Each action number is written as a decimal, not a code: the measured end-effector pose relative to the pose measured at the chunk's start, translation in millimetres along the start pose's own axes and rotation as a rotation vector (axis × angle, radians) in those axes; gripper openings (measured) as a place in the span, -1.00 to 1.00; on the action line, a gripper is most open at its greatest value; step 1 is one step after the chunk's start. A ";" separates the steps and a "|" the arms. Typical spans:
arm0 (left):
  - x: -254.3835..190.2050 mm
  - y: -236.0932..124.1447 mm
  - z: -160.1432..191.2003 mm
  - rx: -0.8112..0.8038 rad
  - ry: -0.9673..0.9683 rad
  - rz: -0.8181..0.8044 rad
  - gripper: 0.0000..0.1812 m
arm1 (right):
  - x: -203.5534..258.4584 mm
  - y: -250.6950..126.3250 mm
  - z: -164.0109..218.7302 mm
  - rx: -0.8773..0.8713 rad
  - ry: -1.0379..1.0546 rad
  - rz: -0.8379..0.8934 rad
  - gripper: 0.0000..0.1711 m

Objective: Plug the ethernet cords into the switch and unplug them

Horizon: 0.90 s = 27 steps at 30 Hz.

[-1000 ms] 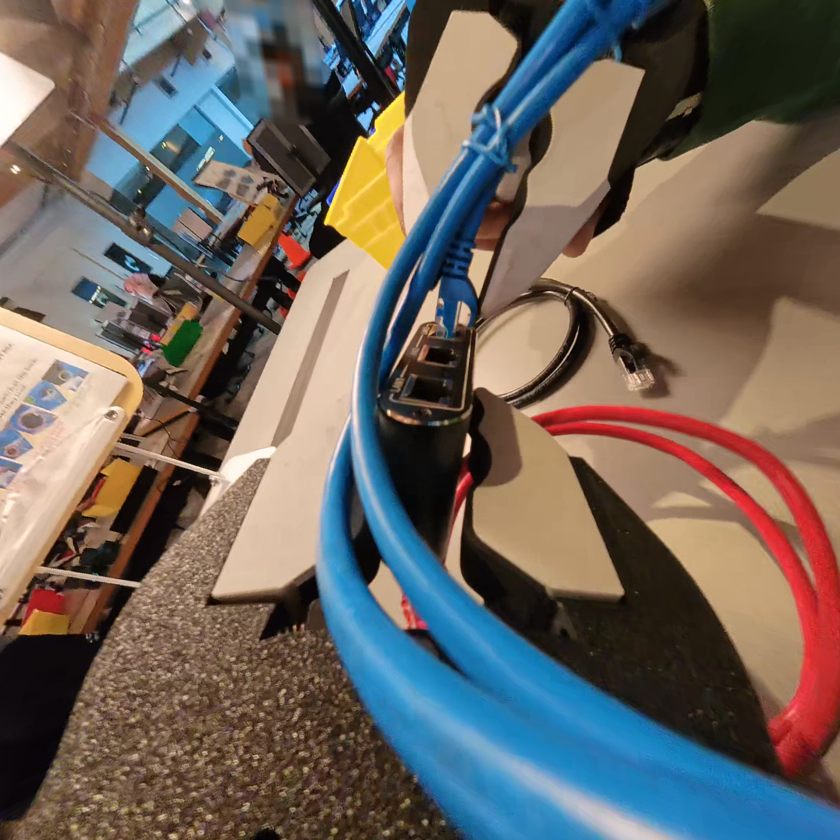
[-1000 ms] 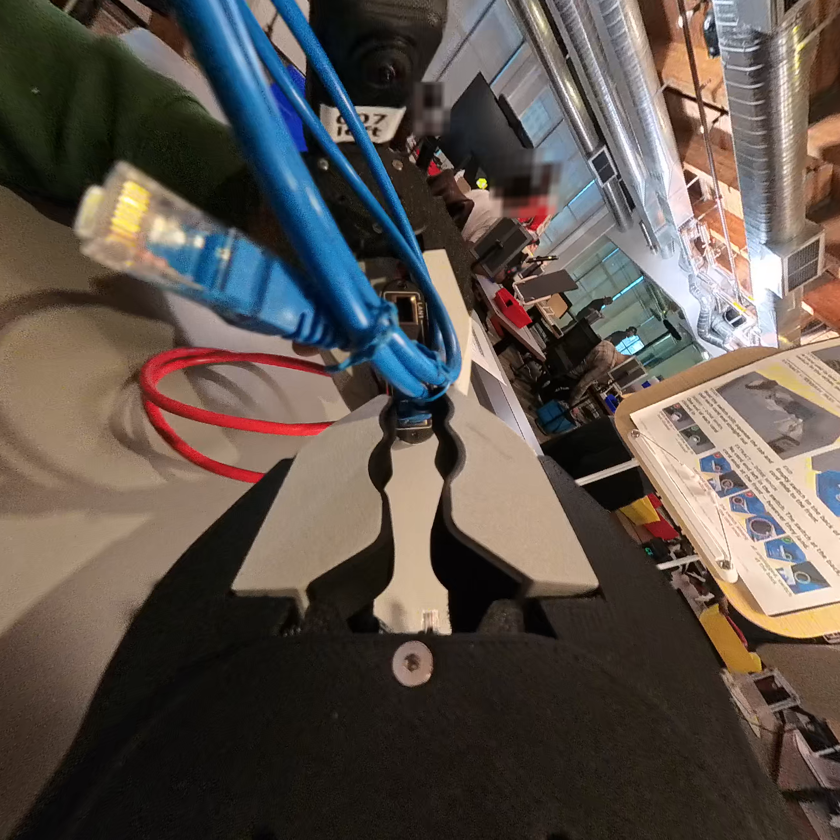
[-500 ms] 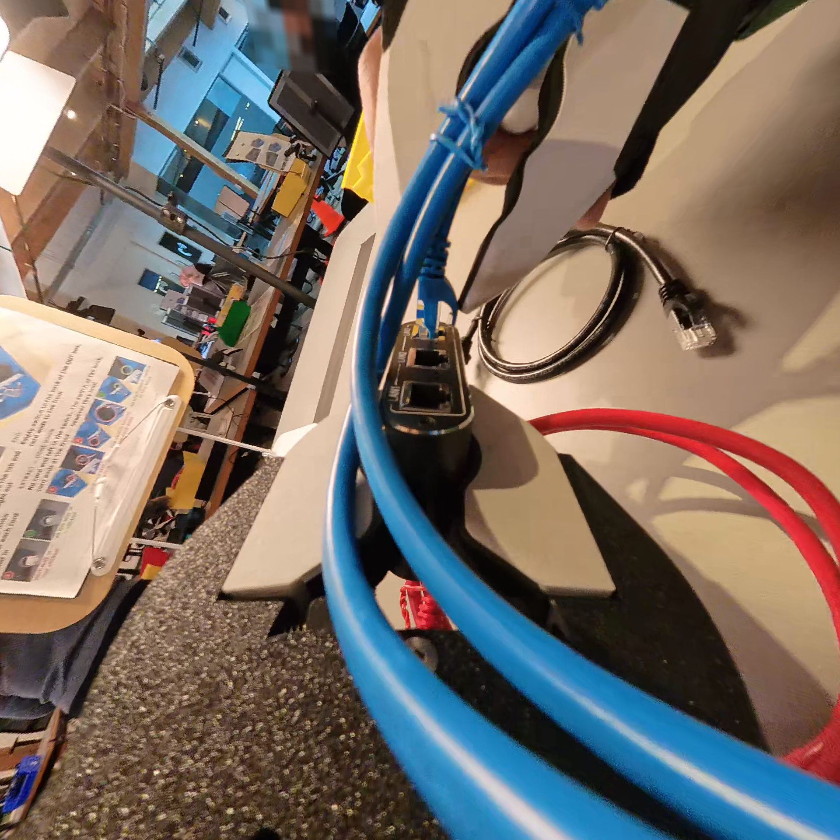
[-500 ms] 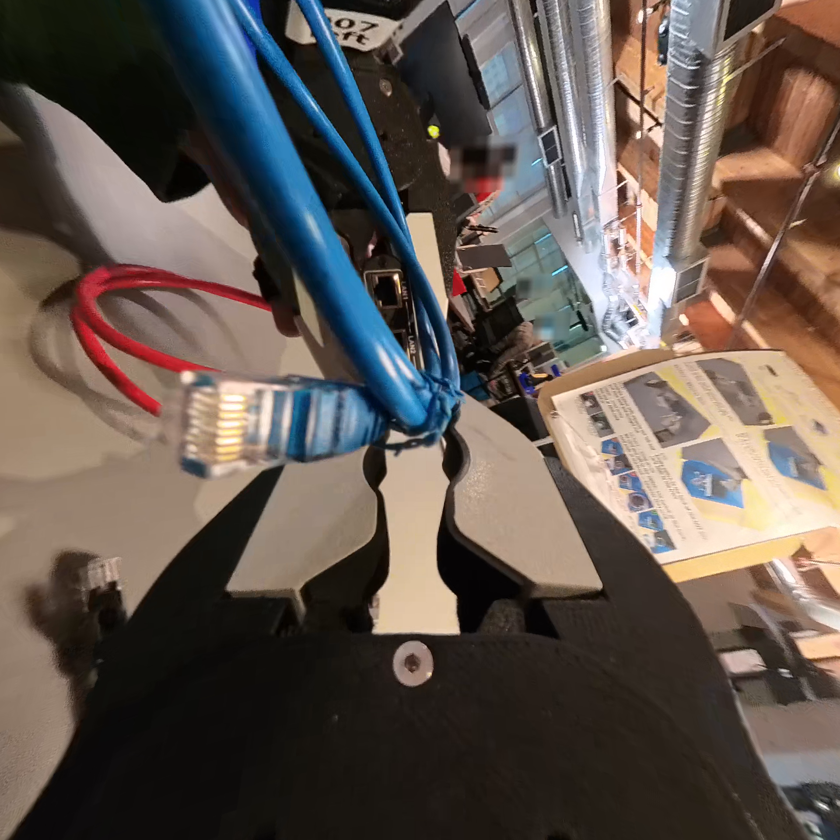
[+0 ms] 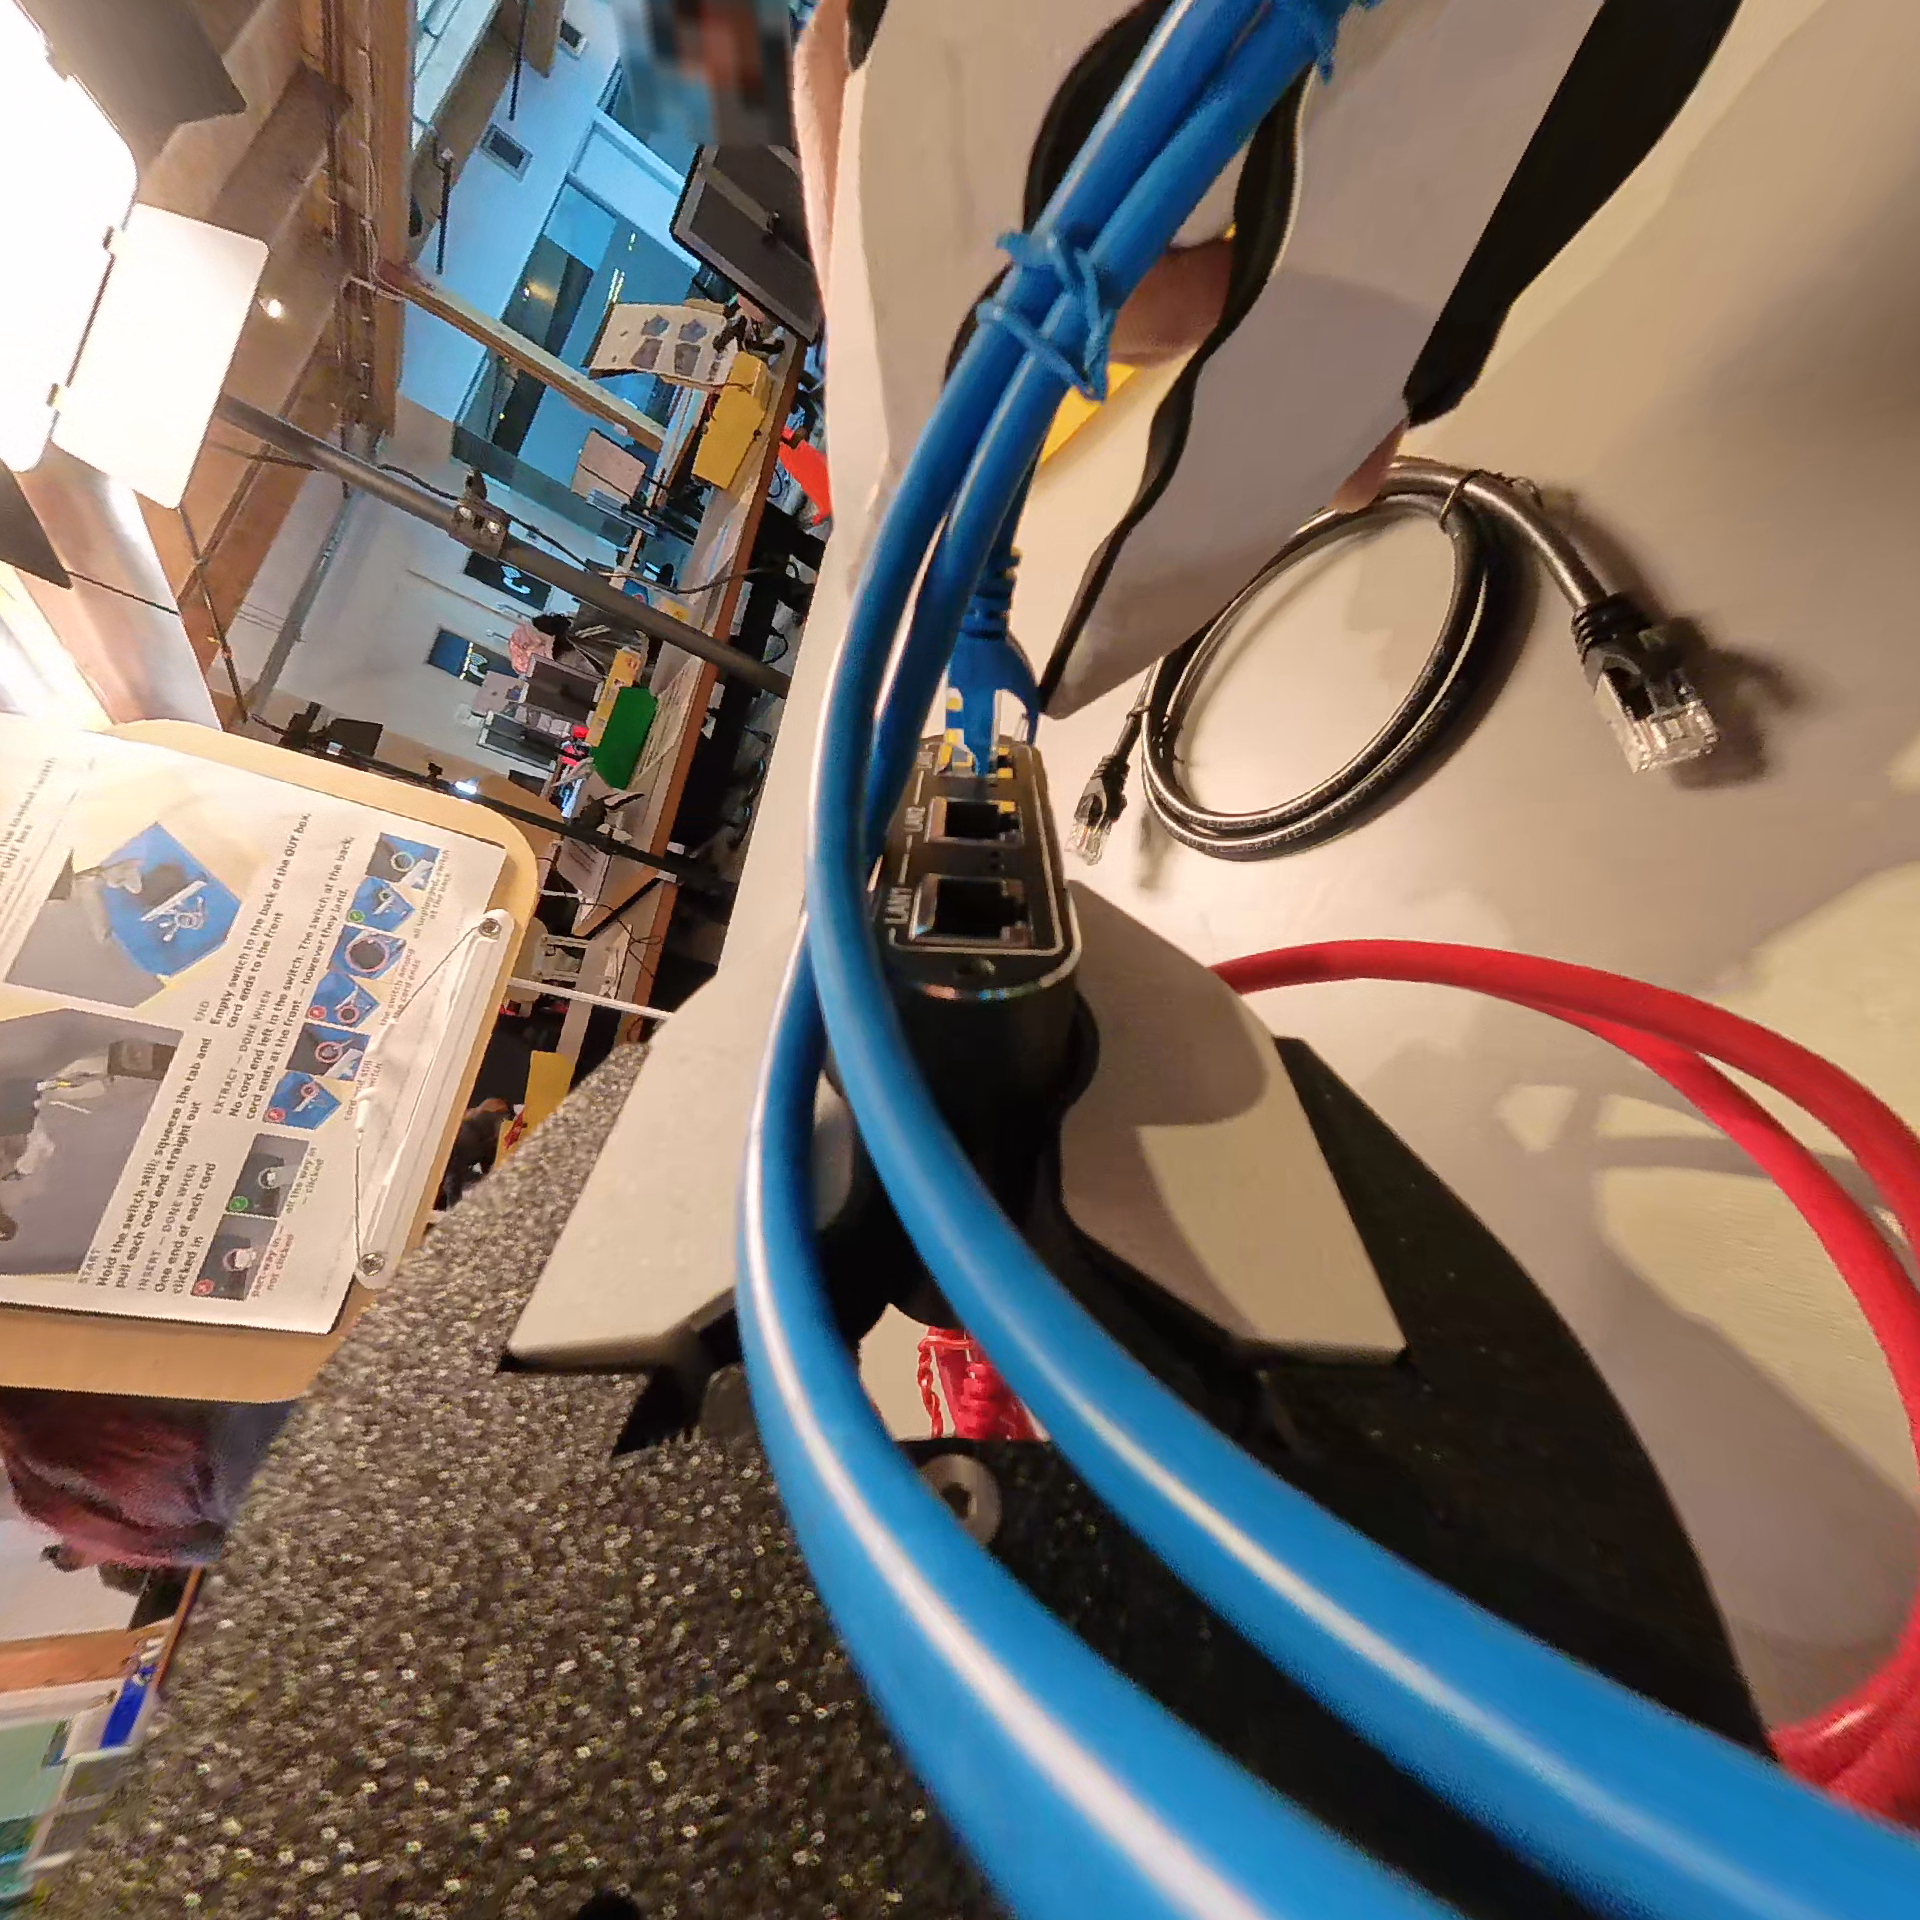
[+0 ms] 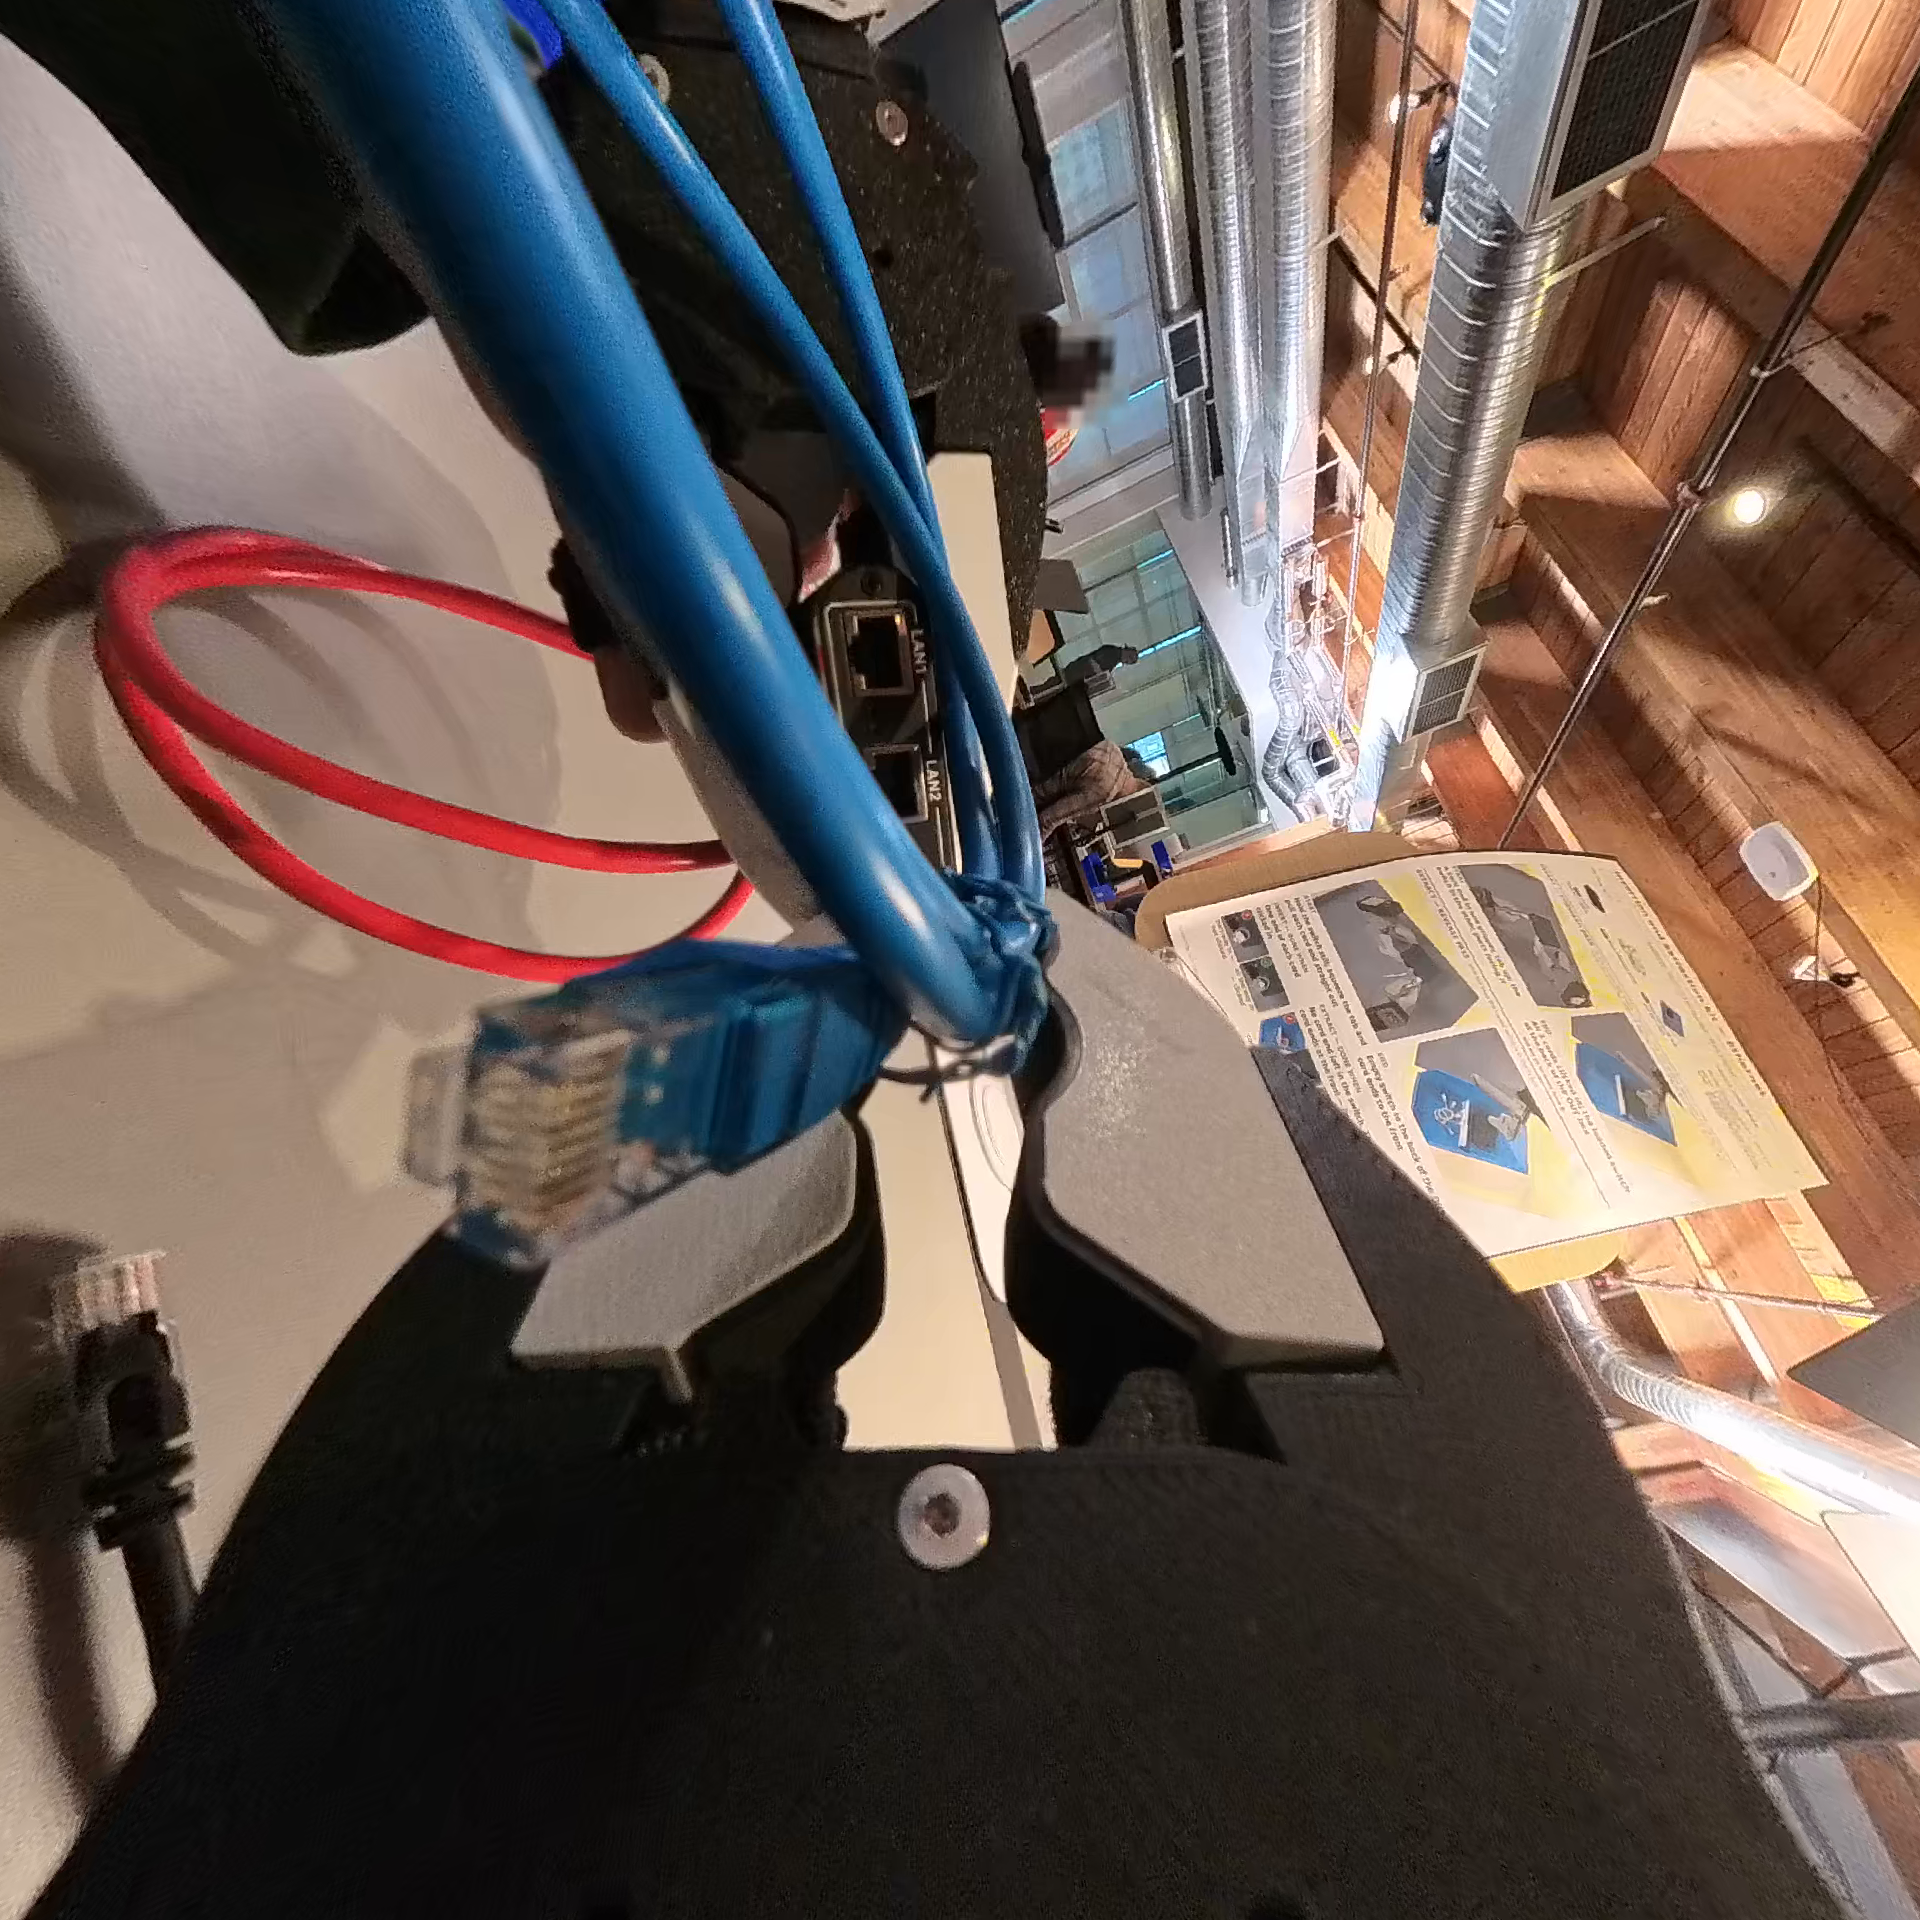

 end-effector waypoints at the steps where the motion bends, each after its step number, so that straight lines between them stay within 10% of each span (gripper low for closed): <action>1: -0.1 0.0 -0.2 -0.001 -0.005 0.002 -0.65 | 0.1 0.0 0.1 -0.004 0.006 0.005 -0.72; 27: 1.2 3.2 3.7 0.022 0.055 -0.134 -0.66 | -0.5 10.1 3.4 0.066 0.158 0.056 -0.79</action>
Point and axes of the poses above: each gripper's, where its closed fingertips meet, y out along the fingers, z out of its underside, x = y × z across the jaws, the point moved 10 cm from there along -y, back along the fingers, and after that the axes turned 9 degrees about -y, right-handed, at the moved point
